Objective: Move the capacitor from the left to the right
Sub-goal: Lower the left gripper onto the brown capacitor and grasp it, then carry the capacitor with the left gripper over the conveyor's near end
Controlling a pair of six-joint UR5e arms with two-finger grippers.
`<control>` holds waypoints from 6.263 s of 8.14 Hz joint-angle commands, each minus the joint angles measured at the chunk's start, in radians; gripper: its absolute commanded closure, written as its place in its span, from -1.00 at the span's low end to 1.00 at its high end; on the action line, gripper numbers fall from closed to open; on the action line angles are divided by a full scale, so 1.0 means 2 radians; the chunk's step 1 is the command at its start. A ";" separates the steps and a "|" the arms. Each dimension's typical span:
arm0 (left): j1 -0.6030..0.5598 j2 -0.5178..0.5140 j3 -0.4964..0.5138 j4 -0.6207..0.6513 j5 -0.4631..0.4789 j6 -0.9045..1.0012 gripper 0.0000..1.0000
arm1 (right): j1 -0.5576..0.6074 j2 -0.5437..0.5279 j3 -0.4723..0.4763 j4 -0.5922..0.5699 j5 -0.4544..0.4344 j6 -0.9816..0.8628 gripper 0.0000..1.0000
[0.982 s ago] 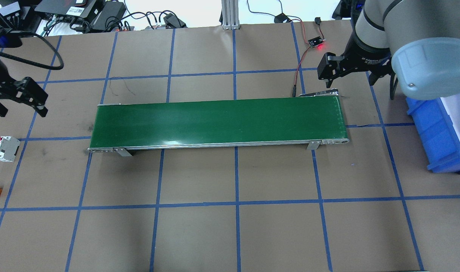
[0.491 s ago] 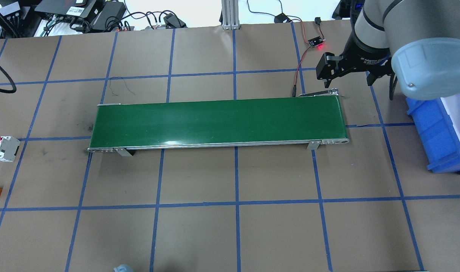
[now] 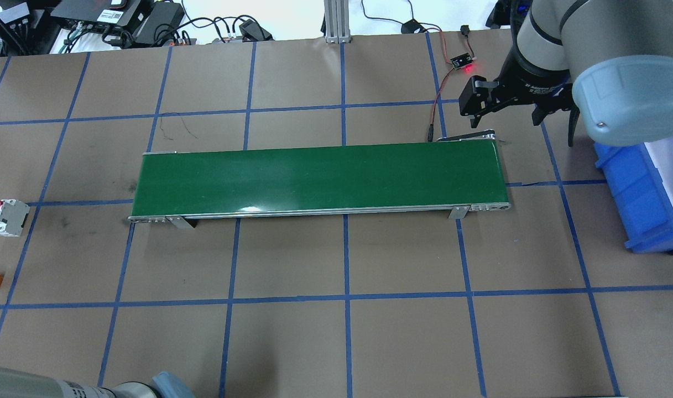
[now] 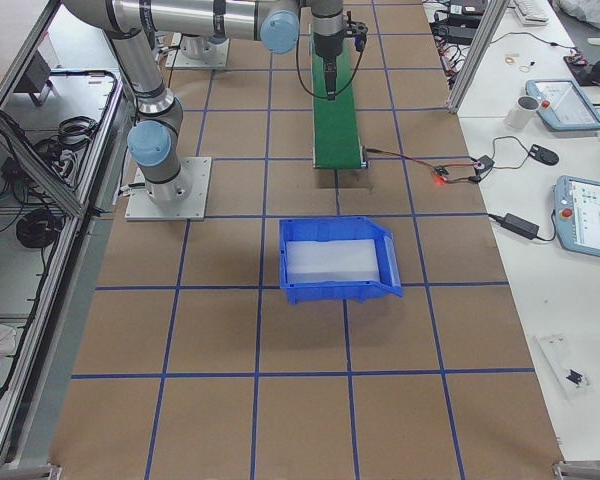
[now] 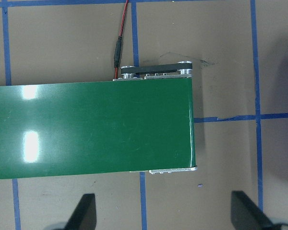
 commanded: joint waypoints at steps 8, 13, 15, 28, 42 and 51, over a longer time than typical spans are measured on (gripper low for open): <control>0.101 -0.124 0.007 0.205 -0.070 0.052 -1.00 | 0.000 0.000 -0.001 -0.010 0.031 -0.023 -1.00; 0.124 -0.178 0.023 0.246 -0.115 0.052 -1.00 | 0.000 0.006 -0.001 -0.015 0.027 -0.026 -1.00; 0.127 -0.183 0.024 0.247 -0.123 0.052 -0.99 | 0.000 0.006 -0.002 -0.015 0.027 -0.025 -1.00; 0.127 -0.213 0.032 0.276 -0.139 0.052 -0.39 | 0.000 0.006 -0.002 -0.015 0.027 -0.013 -1.00; 0.119 -0.144 0.034 0.233 -0.060 0.046 0.92 | 0.000 0.006 -0.002 -0.014 0.027 -0.013 -1.00; -0.082 -0.001 0.033 -0.016 -0.021 -0.219 0.95 | 0.000 0.006 -0.003 -0.014 0.026 -0.013 -1.00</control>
